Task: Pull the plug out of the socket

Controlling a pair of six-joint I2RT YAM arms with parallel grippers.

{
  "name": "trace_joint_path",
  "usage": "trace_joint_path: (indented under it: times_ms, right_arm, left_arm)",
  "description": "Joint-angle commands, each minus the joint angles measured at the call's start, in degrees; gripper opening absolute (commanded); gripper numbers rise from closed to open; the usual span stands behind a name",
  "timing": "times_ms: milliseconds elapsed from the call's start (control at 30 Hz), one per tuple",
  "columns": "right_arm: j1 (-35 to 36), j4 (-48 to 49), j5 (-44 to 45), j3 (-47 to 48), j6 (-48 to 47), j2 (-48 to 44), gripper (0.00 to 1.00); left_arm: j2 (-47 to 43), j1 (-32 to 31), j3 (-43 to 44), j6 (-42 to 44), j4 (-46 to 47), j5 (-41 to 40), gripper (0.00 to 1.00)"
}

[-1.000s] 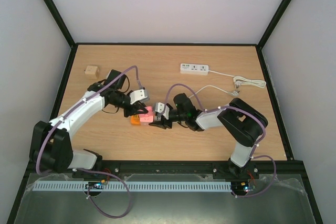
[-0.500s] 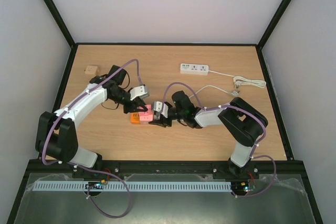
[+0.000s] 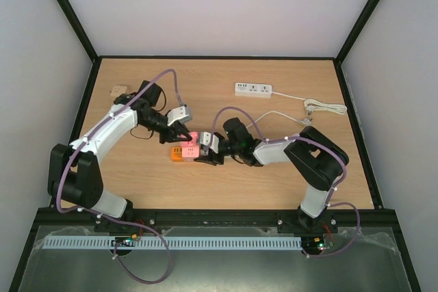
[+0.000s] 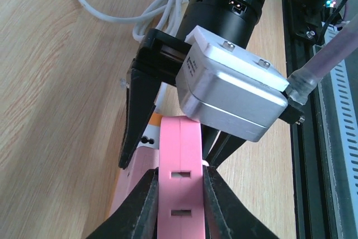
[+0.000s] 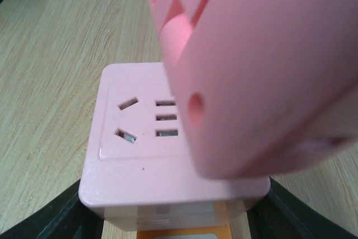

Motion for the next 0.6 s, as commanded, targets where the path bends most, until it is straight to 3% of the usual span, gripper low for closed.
trace_joint_path:
  times_ms: [0, 67, 233, 367, 567]
  right_arm:
    - [0.32, -10.30, 3.31, -0.62, -0.90, 1.10, 0.57]
    - [0.33, -10.95, 2.87, 0.03, -0.57, 0.01, 0.70]
    - [0.23, -12.94, 2.59, 2.33, 0.92, -3.33, 0.84]
    - [-0.73, -14.65, 1.59, 4.89, 3.15, -6.04, 0.89]
    - [-5.81, -17.88, -3.71, 8.04, 7.43, -11.30, 0.90]
  left_arm:
    - [-1.21, 1.80, 3.25, 2.41, -0.37, 7.60, 0.03]
    - [-1.46, 2.95, 3.55, 3.02, -1.19, 7.59, 0.03]
    - [-1.62, 4.20, 4.79, 4.14, -2.86, 7.37, 0.03]
    - [-1.50, 4.52, 5.44, 4.44, -3.43, 7.06, 0.03]
    - [-1.07, 5.19, 7.44, 5.08, -4.63, 6.91, 0.03]
